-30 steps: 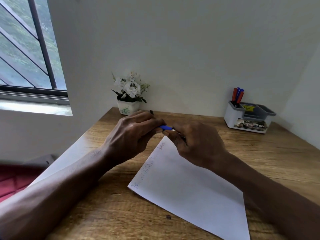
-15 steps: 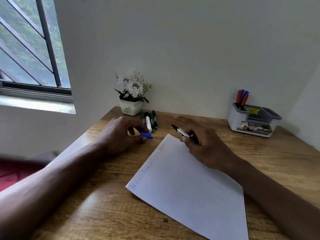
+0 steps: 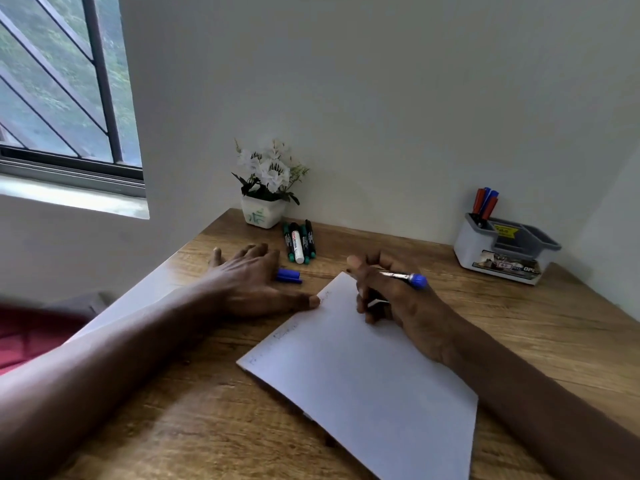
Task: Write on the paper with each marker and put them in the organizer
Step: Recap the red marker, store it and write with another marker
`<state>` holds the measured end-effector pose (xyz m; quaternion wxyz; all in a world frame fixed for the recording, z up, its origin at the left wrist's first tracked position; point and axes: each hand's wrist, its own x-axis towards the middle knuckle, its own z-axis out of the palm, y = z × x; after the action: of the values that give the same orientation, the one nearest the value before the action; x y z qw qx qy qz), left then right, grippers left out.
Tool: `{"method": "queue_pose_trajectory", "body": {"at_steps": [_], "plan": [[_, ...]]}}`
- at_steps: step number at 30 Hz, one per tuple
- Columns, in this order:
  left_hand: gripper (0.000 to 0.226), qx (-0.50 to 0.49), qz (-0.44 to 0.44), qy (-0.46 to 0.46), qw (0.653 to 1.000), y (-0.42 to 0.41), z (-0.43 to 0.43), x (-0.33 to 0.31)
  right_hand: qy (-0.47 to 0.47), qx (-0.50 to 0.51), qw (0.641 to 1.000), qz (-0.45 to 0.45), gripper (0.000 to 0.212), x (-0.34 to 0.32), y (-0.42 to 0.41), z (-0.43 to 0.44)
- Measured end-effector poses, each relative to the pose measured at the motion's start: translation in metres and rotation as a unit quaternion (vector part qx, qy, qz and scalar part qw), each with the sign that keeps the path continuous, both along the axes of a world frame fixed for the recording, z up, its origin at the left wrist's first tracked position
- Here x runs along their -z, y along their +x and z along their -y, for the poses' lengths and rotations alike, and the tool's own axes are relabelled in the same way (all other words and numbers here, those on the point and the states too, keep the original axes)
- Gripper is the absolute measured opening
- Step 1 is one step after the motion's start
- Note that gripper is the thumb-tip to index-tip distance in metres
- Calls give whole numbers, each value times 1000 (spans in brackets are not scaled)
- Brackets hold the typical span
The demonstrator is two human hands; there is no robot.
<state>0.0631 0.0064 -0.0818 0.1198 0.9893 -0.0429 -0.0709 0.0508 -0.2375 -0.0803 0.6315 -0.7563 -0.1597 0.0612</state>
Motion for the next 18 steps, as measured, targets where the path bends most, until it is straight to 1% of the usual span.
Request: {"method": "queue_pose_trajectory", "body": {"at_steps": [3,5,6,8,11,15,18], "plan": [[153,13,-19,3,1000,0,-1,-5,-21,-18,999,39,29,-8,1,-1],[148,20,-32,1,999,0,-3,-7,0,-46,998,34,31,-11,4,-3],[147,23,-36,3,999,1,-4,-7,1,-44,999,28,33,-11,5,-4],[150,24,-45,4,999,1,-5,-7,-18,-26,999,20,26,-6,7,-6],[145,12,-29,7,999,2,-2,-4,-27,-18,999,17,13,5,7,-9],[140,-3,-23,33,999,6,2,2,-31,-38,999,3,6,3,6,-8],[135,-4,-36,28,999,4,3,-1,-58,-20,998,13,9,3,7,-11]]}}
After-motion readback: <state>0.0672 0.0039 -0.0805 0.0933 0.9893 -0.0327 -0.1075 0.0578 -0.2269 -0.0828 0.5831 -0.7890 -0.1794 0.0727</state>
